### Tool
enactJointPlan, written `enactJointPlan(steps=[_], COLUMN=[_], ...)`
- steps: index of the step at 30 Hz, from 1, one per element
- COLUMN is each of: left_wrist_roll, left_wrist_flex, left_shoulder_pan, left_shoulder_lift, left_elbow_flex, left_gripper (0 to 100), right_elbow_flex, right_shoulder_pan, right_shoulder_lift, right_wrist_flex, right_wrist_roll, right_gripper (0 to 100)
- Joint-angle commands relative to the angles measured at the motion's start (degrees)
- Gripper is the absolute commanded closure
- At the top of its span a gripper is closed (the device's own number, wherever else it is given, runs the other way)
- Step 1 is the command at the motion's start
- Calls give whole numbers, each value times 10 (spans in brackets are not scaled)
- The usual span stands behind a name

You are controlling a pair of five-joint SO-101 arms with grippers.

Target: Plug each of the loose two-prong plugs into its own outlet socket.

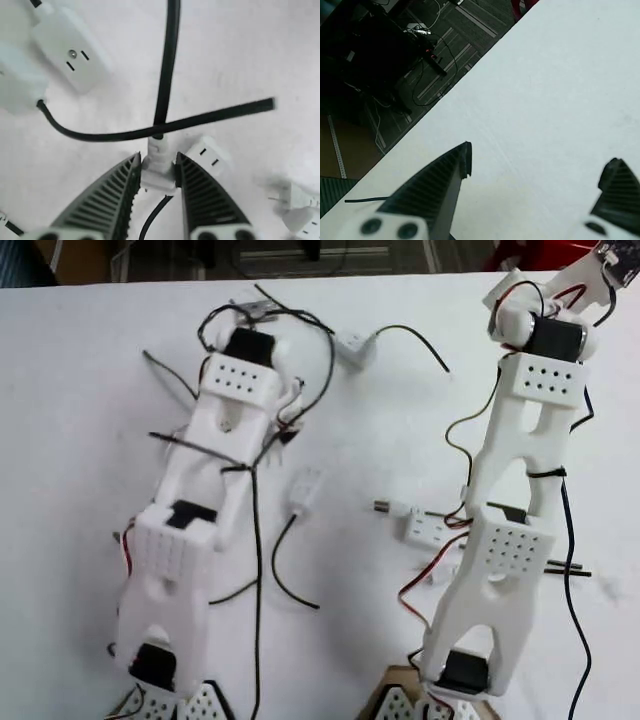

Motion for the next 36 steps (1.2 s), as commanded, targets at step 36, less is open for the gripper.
enactJointPlan(steps=[36], left_wrist_roll=[-480], left_wrist_flex=[-227], left_shoulder_pan=[-400], left_shoulder_lift=[-443], left_elbow_flex=[719], left_gripper=[974], right_elbow_flex=[-24], right_shoulder_pan=[-28], right_shoulder_lift=[-13], right_wrist_flex=[4], right_wrist_roll=[2], right_gripper=[608])
